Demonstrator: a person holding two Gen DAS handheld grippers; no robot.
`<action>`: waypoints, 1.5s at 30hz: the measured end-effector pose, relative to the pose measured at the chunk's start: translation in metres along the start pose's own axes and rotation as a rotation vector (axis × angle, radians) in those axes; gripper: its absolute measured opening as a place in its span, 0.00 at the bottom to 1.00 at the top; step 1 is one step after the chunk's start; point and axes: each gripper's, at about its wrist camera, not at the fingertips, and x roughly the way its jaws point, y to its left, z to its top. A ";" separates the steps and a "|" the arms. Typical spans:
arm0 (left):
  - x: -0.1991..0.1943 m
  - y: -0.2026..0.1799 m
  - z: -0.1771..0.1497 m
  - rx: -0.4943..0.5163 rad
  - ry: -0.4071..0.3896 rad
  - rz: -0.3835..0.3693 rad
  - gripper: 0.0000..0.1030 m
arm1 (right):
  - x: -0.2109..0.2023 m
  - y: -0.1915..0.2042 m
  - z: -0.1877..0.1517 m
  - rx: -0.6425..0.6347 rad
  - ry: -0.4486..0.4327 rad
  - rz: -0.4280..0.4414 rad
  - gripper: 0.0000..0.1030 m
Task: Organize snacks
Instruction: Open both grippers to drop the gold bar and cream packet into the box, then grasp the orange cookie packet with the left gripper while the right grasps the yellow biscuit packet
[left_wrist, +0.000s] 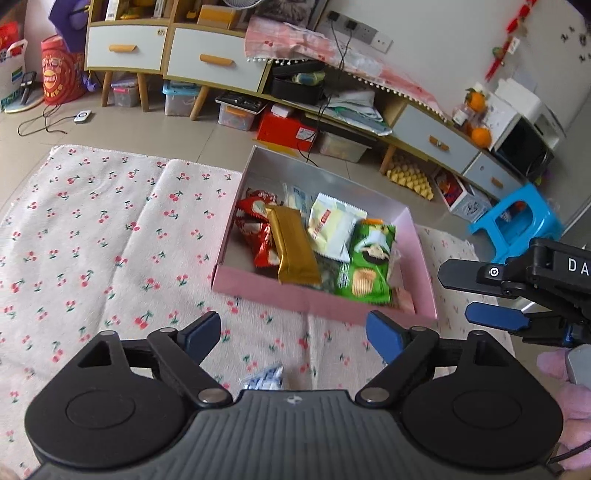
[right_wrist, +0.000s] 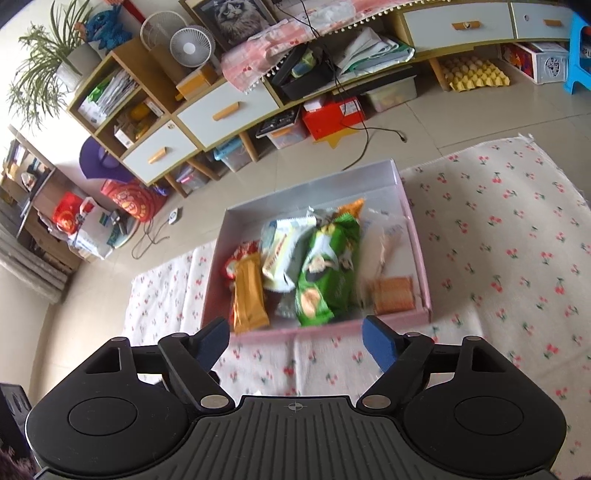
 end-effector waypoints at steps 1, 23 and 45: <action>-0.003 0.000 -0.003 0.007 0.002 0.002 0.84 | -0.003 0.000 -0.003 -0.006 0.003 -0.005 0.79; -0.021 -0.002 -0.062 0.204 0.144 0.005 0.96 | -0.010 -0.004 -0.087 -0.173 0.110 -0.085 0.86; -0.020 0.022 -0.104 0.318 0.357 0.014 0.92 | 0.022 0.005 -0.147 -0.141 0.332 -0.060 0.87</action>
